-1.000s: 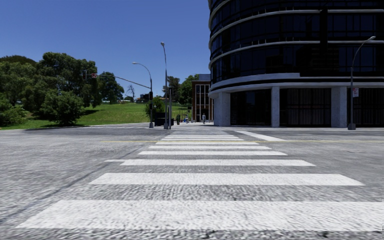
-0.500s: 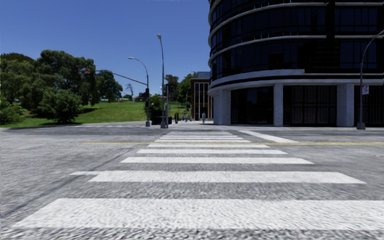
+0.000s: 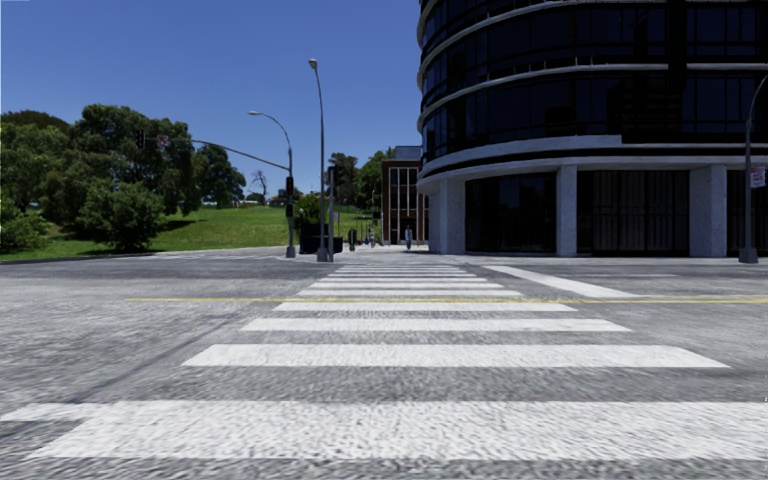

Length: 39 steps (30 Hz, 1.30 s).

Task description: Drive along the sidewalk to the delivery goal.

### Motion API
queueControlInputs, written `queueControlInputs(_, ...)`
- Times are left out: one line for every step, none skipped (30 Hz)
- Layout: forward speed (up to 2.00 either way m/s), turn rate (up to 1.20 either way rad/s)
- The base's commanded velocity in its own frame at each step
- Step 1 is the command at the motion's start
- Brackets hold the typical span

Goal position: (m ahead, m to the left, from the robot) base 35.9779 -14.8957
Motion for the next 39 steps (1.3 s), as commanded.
queueControlInputs(2.0, 0.0)
queueControlInputs(2.0, 0.0)
queueControlInputs(2.0, 0.0)
queueControlInputs(2.0, 0.0)
queueControlInputs(2.0, 0.0)
queueControlInputs(2.0, 0.0)
queueControlInputs(2.0, 0.0)
queueControlInputs(2.0, 0.0)
queueControlInputs(2.0, 0.0)
queueControlInputs(2.0, 0.0)
queueControlInputs(2.0, 0.0)
queueControlInputs(2.0, 0.0)
queueControlInputs(2.0, 0.0)
queueControlInputs(2.0, 0.0)
queueControlInputs(2.0, 0.0)
queueControlInputs(2.0, 0.0)
queueControlInputs(2.0, 0.0)
queueControlInputs(2.0, 0.0)
queueControlInputs(2.0, 0.0)
queueControlInputs(2.0, 0.0)
queueControlInputs(2.0, 0.0)
queueControlInputs(2.0, 0.0)
queueControlInputs(2.0, 0.0)
queueControlInputs(2.0, 0.0)
queueControlInputs(2.0, 0.0)
queueControlInputs(2.0, 0.0)
queueControlInputs(2.0, 0.0)
queueControlInputs(2.0, 0.0)
queueControlInputs(2.0, 0.0)
queueControlInputs(2.0, 0.0)
queueControlInputs(2.0, 0.0)
queueControlInputs(2.0, 0.0)
queueControlInputs(2.0, 0.0)
queueControlInputs(2.0, 0.0)
queueControlInputs(2.0, 0.0)
queueControlInputs(2.0, 0.0)
queueControlInputs(2.0, 0.0)
queueControlInputs(2.0, 0.0)
queueControlInputs(2.0, 0.0)
